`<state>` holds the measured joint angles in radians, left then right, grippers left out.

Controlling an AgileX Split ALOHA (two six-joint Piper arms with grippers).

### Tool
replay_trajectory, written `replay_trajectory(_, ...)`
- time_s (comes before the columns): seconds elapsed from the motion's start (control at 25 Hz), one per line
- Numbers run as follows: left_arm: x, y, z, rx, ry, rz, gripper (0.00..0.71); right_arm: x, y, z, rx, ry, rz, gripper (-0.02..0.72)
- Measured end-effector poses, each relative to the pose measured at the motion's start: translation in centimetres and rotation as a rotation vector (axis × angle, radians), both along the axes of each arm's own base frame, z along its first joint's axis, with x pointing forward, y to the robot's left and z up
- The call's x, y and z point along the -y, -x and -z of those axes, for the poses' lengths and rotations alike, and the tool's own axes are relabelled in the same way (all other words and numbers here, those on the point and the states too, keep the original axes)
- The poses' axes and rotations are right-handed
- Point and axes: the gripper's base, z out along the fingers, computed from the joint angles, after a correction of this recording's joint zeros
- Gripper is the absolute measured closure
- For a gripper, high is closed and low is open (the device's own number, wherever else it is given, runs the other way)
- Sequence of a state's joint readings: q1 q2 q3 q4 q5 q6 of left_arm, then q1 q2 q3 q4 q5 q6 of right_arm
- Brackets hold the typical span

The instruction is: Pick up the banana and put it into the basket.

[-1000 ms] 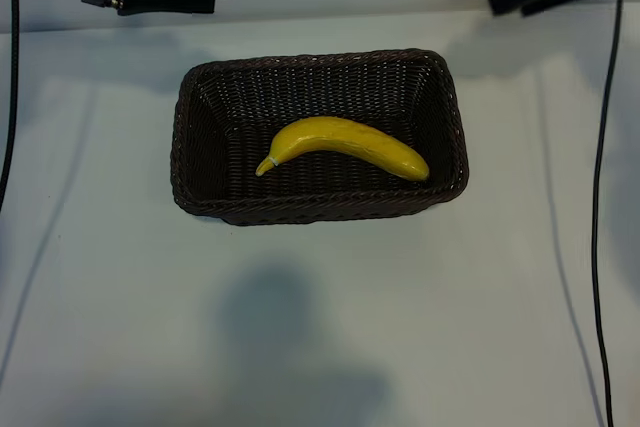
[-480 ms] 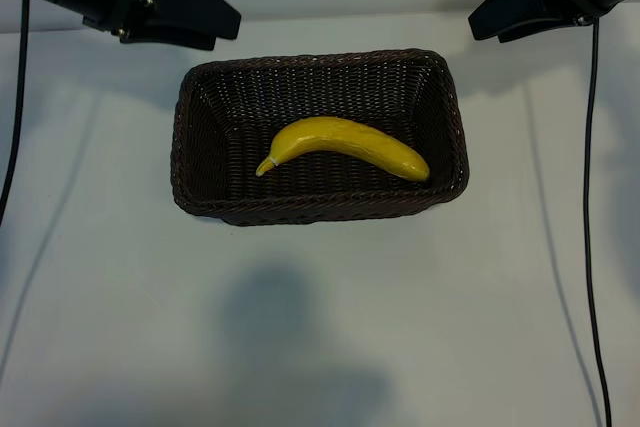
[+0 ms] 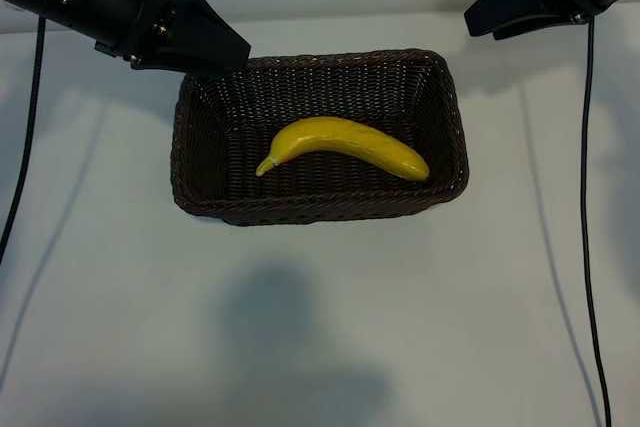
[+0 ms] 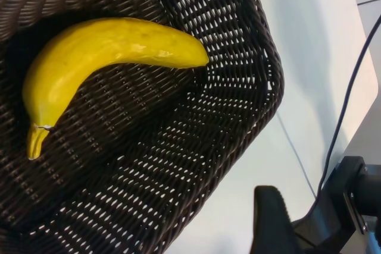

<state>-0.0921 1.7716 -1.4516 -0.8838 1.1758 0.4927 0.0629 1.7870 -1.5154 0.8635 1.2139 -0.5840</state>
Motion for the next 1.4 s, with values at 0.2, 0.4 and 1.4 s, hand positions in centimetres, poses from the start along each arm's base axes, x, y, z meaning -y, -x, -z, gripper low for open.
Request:
replay_trajectory(0.2,0.02,0.07,0.15,0.002,-0.023,0.01,0.258,-0.01,0.0,-0.01,0.002,-0.001,-0.002,0.282)
replay_trajectory(0.4,0.31,0.2,0.26,0.004,-0.04,0.025,0.258,-0.01,0.0,-0.01,0.002,-0.001,-0.002,0.282)
replay_trajectory(1.4,0.3,0.41,-0.05,0.016,-0.049,0.03,0.258,-0.28,-0.04,-0.31,-0.001,-0.051,0.007,0.282)
